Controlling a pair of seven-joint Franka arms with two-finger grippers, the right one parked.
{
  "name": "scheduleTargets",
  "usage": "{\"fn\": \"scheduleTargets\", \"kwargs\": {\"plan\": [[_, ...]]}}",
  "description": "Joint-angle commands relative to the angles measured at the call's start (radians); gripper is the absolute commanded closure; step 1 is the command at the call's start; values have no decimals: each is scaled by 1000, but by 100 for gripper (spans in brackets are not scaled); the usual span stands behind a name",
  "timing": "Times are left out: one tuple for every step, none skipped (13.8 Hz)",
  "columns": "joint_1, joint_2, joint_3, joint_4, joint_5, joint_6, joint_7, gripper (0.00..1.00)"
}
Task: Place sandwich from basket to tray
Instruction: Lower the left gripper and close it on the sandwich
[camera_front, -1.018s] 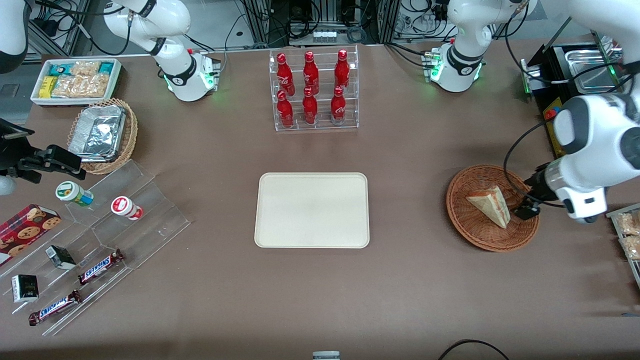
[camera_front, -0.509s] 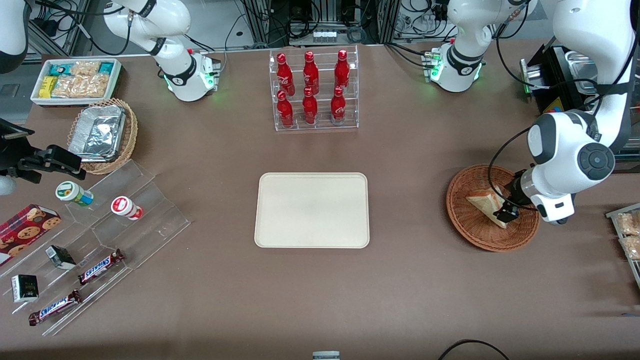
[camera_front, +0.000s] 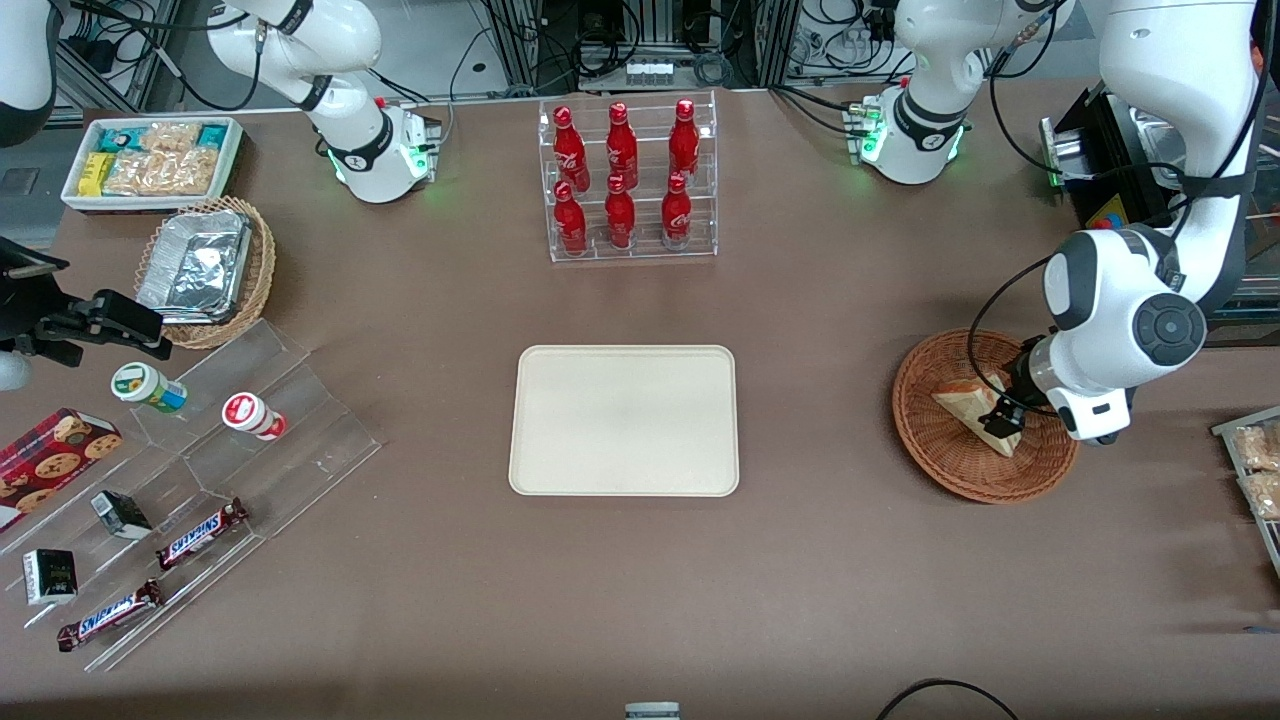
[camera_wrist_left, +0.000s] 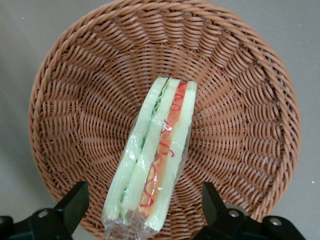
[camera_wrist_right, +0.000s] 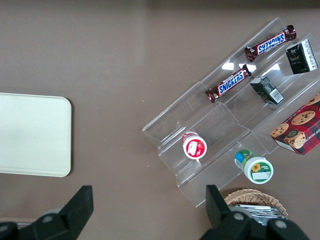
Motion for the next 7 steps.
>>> {"fn": "scheduleTargets", "kwargs": {"plan": [[-6,1,2,-24,17,36,-14,0],[-8,3,2,-26,17,36,-14,0],[-8,4,2,-27,17,36,-14,0],[-8,6,2,-34,17,36,-14,0],[-8,7,2,-38,17,41,-14,0],[-8,7,2,-43,17,45,-14,0],[-8,7,2,-44,17,45,-16,6]]}}
